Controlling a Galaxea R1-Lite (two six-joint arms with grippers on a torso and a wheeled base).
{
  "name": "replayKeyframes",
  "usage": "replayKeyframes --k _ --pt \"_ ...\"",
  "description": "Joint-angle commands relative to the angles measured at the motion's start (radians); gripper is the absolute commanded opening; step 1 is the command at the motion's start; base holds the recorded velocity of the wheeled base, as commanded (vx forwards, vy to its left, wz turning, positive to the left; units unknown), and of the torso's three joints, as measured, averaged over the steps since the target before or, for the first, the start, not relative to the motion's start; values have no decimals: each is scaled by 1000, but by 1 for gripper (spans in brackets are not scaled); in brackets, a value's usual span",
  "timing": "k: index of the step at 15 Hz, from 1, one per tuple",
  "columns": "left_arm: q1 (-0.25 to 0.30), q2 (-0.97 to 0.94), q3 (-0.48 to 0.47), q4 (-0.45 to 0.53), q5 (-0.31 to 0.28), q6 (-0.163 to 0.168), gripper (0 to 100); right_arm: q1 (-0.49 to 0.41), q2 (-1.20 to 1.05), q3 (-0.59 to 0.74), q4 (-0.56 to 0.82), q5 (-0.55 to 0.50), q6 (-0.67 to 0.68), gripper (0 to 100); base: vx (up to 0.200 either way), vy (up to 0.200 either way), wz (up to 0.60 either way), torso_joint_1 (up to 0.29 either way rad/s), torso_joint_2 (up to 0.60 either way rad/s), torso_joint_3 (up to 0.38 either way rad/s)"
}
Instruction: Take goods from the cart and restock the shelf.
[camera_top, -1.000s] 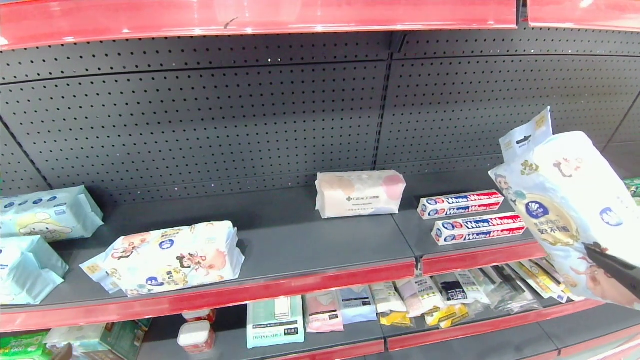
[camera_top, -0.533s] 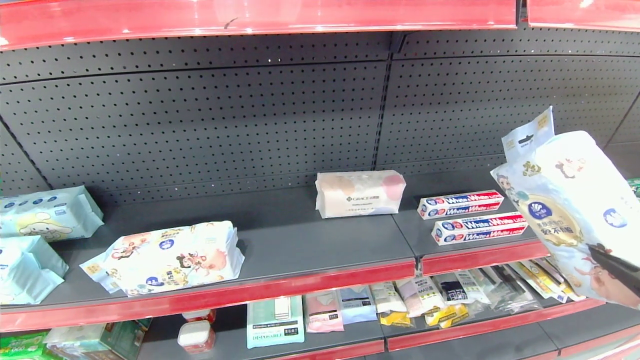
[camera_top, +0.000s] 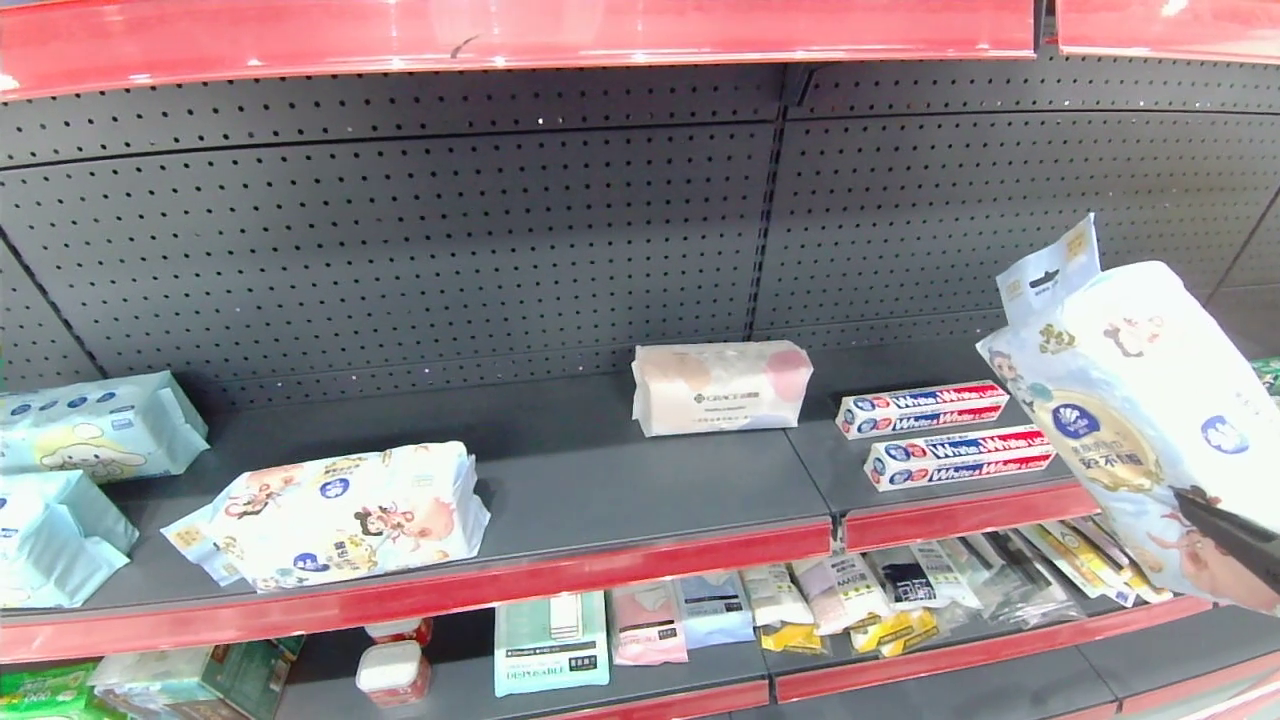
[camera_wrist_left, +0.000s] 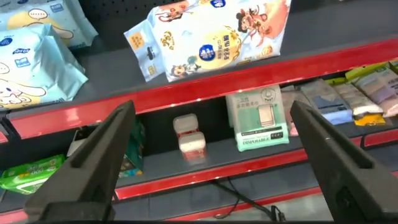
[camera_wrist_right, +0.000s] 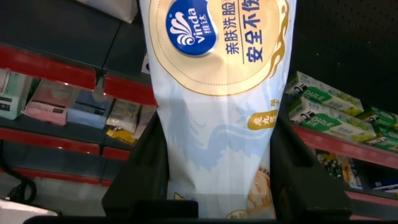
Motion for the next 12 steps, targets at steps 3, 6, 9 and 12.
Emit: replayKeyframes --k 3,6,9,12 --pt "1 5 0 0 0 0 100 1 7 -2 -2 8 0 0 0 0 600 7 -1 4" --pt "1 5 1 0 0 0 100 -1 7 -2 -2 8 1 0 0 0 600 4 2 7" --pt "1 5 1 0 2 -2 100 -1 7 -9 -2 8 0 0 0 0 600 -1 1 1" --pt "1 5 1 0 2 -45 100 1 57 -98 -2 12 -11 0 0 0 0 0 0 0"
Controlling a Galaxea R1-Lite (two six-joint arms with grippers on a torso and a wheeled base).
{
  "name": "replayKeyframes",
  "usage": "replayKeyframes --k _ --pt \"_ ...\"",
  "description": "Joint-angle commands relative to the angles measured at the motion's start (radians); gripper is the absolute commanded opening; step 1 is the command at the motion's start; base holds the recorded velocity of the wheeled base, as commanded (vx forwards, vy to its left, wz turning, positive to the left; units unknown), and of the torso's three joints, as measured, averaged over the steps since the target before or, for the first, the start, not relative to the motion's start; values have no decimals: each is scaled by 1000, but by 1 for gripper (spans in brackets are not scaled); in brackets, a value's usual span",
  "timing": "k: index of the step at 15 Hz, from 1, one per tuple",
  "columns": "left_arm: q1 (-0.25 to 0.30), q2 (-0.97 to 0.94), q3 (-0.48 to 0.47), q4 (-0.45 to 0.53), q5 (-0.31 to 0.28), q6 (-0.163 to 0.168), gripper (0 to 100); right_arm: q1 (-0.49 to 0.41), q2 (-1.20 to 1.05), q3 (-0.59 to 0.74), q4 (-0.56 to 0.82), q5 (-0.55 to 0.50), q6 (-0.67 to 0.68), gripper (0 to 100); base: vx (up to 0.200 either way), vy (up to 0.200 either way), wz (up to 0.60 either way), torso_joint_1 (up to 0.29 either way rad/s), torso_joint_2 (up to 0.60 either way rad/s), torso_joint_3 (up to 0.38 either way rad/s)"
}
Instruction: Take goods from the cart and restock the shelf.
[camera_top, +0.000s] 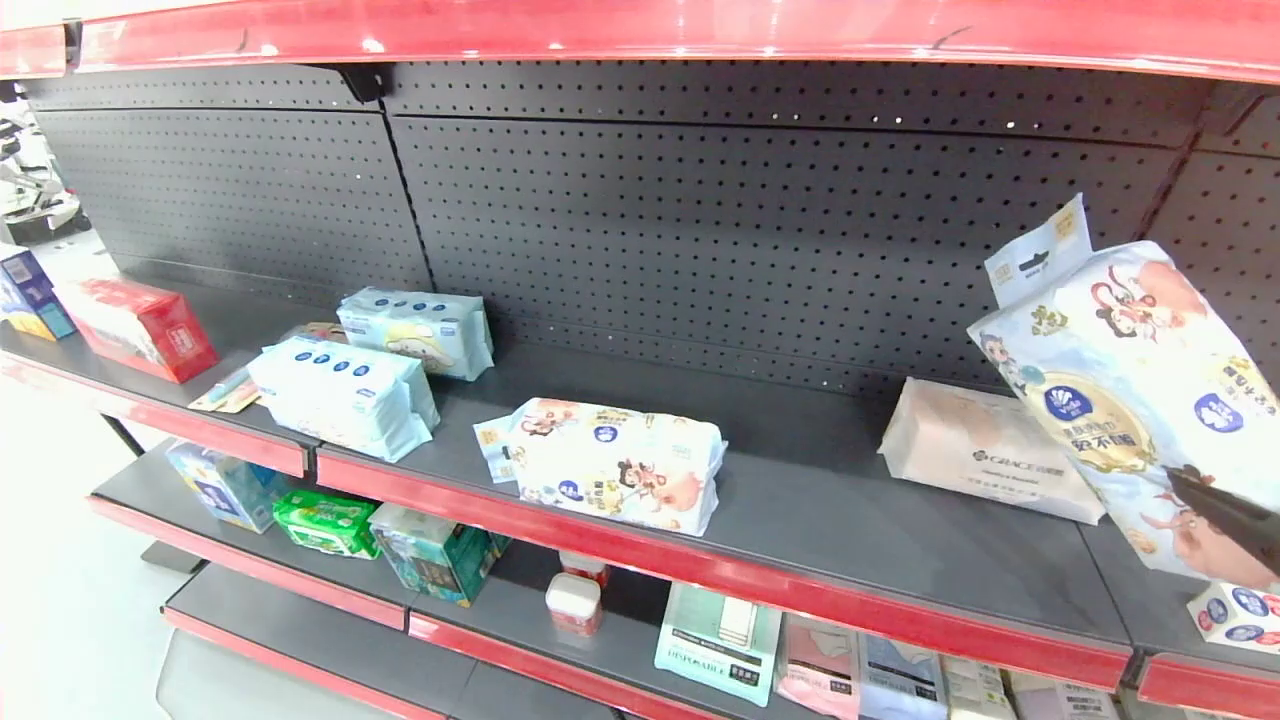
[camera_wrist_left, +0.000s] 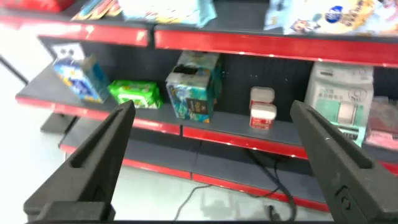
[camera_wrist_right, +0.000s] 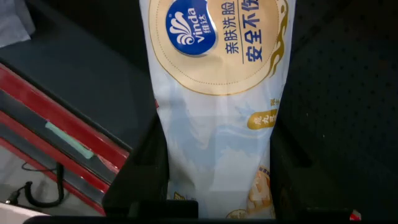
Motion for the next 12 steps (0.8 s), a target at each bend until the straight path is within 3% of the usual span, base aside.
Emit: replayKeyframes --k 1,3,5,6,7,8,9,11,12 --pt "0 5 0 0 1 -21 100 1 72 -87 -3 11 -14 0 0 0 0 0 0 0" --pt "0 5 11 -26 -5 -70 100 49 119 -116 -3 58 -40 0 0 0 0 0 0 0" --pt "0 5 55 -114 -11 -109 100 125 148 -136 -3 58 -42 0 0 0 0 0 0 0" --pt "0 5 71 -158 -26 -106 100 147 162 -138 -5 58 -40 0 0 0 0 0 0 0" --pt "0 5 74 -204 -89 -100 100 165 187 -149 -5 58 -40 0 0 0 0 0 0 0" --pt "0 5 77 -204 -108 -99 100 184 202 -158 -5 58 -40 0 0 0 0 0 0 0" --pt "0 7 90 -203 -75 -100 100 216 223 -175 -5 58 -37 0 0 0 0 0 0 0" --pt "52 39 90 -198 80 -119 100 265 274 -204 -5 58 -34 0 0 0 0 0 0 0" --pt "62 4 90 -201 69 -109 100 277 299 -218 -6 57 -32 0 0 0 0 0 0 0"
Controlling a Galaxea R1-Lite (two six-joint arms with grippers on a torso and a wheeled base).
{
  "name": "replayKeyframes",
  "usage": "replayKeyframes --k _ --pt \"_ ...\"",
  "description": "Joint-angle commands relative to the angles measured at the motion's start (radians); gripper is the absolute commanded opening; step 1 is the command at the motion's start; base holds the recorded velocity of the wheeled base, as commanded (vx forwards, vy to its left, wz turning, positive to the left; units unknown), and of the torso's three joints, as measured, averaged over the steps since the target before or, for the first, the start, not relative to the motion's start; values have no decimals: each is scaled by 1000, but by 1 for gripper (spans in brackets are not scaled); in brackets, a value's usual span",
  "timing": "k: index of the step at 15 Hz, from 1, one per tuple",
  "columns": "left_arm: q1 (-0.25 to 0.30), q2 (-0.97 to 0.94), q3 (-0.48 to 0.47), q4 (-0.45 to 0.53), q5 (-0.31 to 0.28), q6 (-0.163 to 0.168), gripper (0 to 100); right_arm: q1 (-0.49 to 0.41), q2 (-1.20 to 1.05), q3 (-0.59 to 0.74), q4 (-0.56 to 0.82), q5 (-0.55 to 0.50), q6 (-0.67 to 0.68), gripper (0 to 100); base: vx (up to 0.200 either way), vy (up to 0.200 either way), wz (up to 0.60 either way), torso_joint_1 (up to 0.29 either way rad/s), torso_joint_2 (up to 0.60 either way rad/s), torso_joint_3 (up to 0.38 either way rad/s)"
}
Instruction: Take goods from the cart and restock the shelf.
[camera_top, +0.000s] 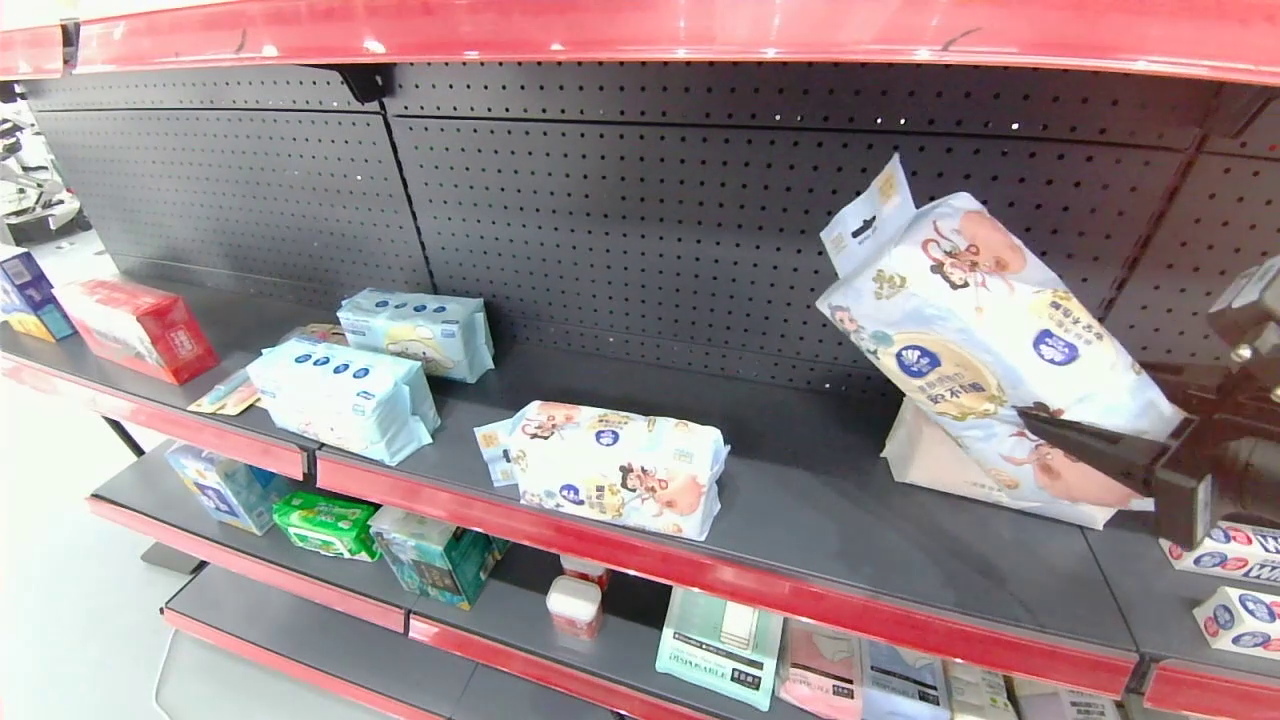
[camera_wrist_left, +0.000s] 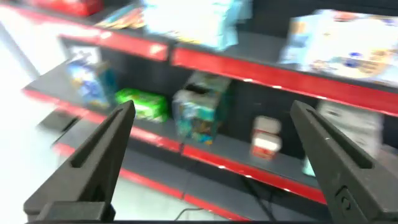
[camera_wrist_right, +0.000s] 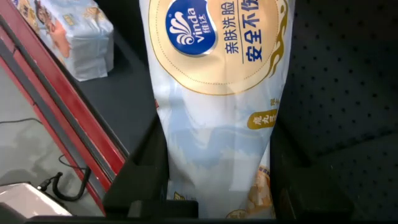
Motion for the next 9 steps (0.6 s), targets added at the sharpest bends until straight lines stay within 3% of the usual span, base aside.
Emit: replayKeyframes --k 1,3,4,5,9 --pt "36 -27 3 -3 -23 30 100 30 74 -34 -1 -1 1 0 0 0 0 0 0 0" --pt "56 -76 -2 2 -172 28 100 30 102 -51 -3 -1 9 0 0 0 0 0 0 0" --pt "58 -78 -2 2 -190 28 100 30 105 -54 -4 -1 12 0 0 0 0 0 0 0" --pt "58 -78 0 2 -204 31 100 32 123 -56 -39 -1 20 0 0 0 0 0 0 0" --pt "61 -53 0 2 -141 30 100 32 154 -54 -98 -1 23 0 0 0 0 0 0 0"
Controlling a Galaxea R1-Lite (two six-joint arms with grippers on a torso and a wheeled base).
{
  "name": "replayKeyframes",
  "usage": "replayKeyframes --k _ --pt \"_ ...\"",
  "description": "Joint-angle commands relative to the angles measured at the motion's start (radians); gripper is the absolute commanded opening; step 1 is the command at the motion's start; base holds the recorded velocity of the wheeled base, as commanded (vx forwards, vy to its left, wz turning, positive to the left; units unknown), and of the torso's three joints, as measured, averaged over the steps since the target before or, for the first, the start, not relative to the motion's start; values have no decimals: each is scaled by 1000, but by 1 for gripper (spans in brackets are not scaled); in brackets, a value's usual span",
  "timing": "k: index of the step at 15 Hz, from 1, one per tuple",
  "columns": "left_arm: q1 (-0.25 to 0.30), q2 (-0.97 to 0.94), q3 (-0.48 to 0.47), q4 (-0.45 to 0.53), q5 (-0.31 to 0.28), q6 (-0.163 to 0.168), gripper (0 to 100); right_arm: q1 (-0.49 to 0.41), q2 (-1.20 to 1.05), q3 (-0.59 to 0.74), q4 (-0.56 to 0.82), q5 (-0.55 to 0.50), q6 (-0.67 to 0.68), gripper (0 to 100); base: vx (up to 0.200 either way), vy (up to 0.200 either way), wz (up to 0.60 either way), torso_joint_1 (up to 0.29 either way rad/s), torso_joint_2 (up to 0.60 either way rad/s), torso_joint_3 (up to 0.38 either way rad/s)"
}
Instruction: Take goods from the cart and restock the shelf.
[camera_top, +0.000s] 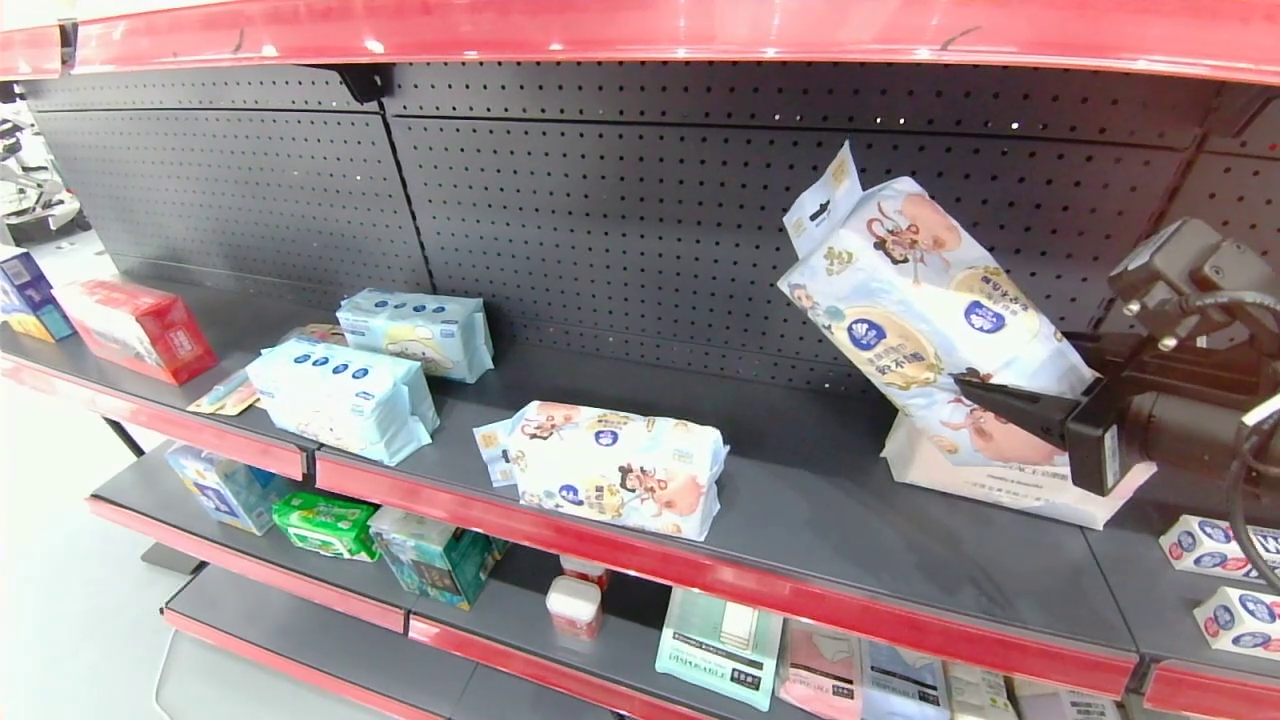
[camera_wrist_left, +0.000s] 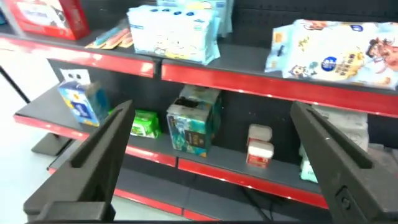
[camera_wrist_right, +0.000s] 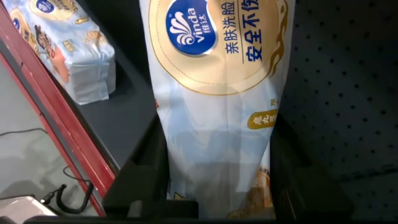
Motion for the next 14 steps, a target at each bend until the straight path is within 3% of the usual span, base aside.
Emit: replayKeyframes --k 1,4,5,7,8,9,10,11,12,14 --pt "6 45 0 2 8 0 100 1 15 2 -2 1 0 0 0 0 0 0 0 0" --pt "-2 70 -2 5 -15 -3 100 1 11 8 -2 1 0 0 0 0 0 0 0 0" --pt "-201 93 -3 5 -159 -34 100 -2 14 11 -2 1 1 0 0 0 0 0 0 0" --pt "-370 91 -3 5 -150 -31 100 -1 15 15 -2 1 1 0 0 0 0 0 0 0" --pt "-347 81 -2 3 -92 -22 100 -1 17 14 -2 1 1 0 0 0 0 0 0 0" --pt "-276 58 0 3 55 -20 100 -1 17 12 -2 1 1 0 0 0 0 0 0 0" --pt "-242 45 6 -8 143 -26 100 -1 17 12 -2 1 1 0 0 0 0 0 0 0" --pt "-252 42 12 -32 240 -26 100 -1 17 9 -2 1 1 0 0 0 0 0 0 0" --pt "-252 42 14 -41 287 -23 100 -2 18 8 -2 1 1 0 0 0 0 0 0 0" --pt "-252 42 14 -23 289 -23 100 -1 27 3 -2 1 1 0 0 0 0 0 0 0"
